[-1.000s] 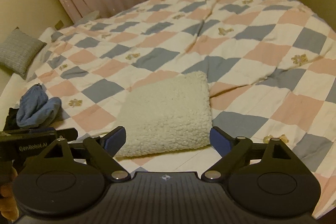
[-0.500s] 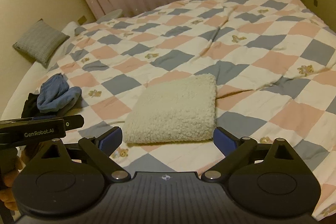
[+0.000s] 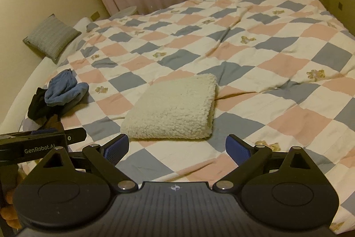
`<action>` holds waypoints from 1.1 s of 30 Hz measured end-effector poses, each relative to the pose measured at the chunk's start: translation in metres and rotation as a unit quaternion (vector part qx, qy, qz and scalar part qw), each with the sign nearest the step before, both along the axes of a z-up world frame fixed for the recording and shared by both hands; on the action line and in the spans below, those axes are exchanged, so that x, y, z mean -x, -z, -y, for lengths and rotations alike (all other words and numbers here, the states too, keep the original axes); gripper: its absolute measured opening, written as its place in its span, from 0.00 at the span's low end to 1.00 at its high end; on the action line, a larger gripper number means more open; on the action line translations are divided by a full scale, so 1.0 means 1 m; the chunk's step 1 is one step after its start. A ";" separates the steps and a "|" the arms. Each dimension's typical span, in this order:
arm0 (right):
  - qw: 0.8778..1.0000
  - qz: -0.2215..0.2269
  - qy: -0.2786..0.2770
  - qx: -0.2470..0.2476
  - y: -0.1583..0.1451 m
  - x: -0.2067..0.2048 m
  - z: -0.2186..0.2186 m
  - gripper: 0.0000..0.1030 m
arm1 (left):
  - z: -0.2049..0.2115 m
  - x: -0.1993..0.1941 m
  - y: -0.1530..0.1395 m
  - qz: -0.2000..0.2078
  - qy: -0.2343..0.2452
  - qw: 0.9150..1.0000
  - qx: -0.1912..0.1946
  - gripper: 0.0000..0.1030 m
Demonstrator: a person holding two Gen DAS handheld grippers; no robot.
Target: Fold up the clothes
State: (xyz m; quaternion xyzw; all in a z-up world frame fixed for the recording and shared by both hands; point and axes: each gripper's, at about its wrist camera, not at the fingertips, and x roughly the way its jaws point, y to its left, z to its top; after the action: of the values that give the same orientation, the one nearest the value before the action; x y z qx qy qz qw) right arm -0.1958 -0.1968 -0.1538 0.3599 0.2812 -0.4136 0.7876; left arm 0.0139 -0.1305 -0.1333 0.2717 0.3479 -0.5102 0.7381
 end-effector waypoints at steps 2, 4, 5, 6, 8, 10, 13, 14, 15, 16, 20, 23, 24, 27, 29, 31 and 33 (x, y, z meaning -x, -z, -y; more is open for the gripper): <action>1.000 -0.001 -0.003 0.000 0.000 0.006 0.001 0.94 | -0.002 0.005 0.000 -0.001 -0.006 1.000 0.001 0.64; 1.000 -0.003 -0.005 -0.001 0.000 0.011 0.003 0.94 | -0.004 0.010 0.000 -0.003 -0.012 1.000 0.001 0.64; 1.000 -0.003 -0.007 -0.002 0.000 0.014 0.004 0.94 | -0.004 0.012 0.001 -0.003 -0.015 1.000 -0.001 0.64; 1.000 -0.003 -0.009 -0.005 0.001 0.015 0.005 0.94 | -0.005 0.013 0.002 -0.002 -0.020 1.000 -0.004 0.64; 1.000 -0.005 -0.013 -0.012 0.004 0.017 0.007 0.94 | -0.005 0.014 0.006 -0.003 -0.027 1.000 -0.013 0.64; 1.000 -0.007 -0.018 -0.021 0.009 0.017 0.008 0.94 | -0.005 0.012 0.011 -0.004 -0.034 0.999 -0.022 0.64; 0.999 -0.011 -0.026 -0.039 0.017 0.013 0.011 0.94 | -0.006 0.007 0.020 -0.008 -0.042 0.998 -0.040 0.64; 0.998 -0.012 -0.028 -0.047 0.022 0.011 0.012 0.94 | -0.007 0.004 0.025 -0.011 -0.044 0.998 -0.047 0.64; 0.998 -0.014 -0.030 -0.056 0.028 0.008 0.013 0.94 | -0.008 0.000 0.030 -0.013 -0.046 0.997 -0.055 0.66; 0.997 -0.016 -0.031 -0.066 0.034 0.005 0.014 0.94 | -0.008 -0.003 0.035 -0.016 -0.047 0.997 -0.063 0.66; 0.991 -0.045 -0.036 -0.122 0.073 -0.011 0.019 0.94 | -0.010 -0.030 0.065 -0.038 -0.060 0.991 -0.111 0.66; 0.986 -0.062 -0.030 -0.154 0.096 -0.019 0.022 0.94 | -0.005 -0.056 0.088 -0.059 -0.065 0.986 -0.141 0.66; 0.985 -0.064 -0.027 -0.160 0.101 -0.021 0.024 0.94 | -0.002 -0.065 0.094 -0.064 -0.063 0.985 -0.145 0.66; 0.982 -0.063 -0.005 -0.177 0.113 -0.026 0.039 0.94 | 0.019 -0.093 0.105 -0.086 -0.049 0.984 -0.147 0.66; 0.980 -0.056 0.017 -0.190 0.119 -0.029 0.053 0.94 | 0.036 -0.114 0.109 -0.107 -0.036 0.985 -0.134 0.66; 0.977 -0.037 0.041 -0.205 0.126 -0.030 0.072 0.94 | 0.055 -0.139 0.115 -0.131 -0.025 0.984 -0.117 0.68; 0.973 -0.017 0.069 -0.221 0.132 -0.029 0.091 0.94 | 0.075 -0.165 0.122 -0.155 -0.017 0.982 -0.103 0.75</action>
State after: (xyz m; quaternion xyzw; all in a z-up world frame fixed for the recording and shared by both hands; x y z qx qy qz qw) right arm -0.1670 -0.2883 -0.2863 0.5365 0.3530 -0.4006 0.6535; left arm 0.1788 -0.2055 -0.2556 0.2579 0.5136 -0.4948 0.6518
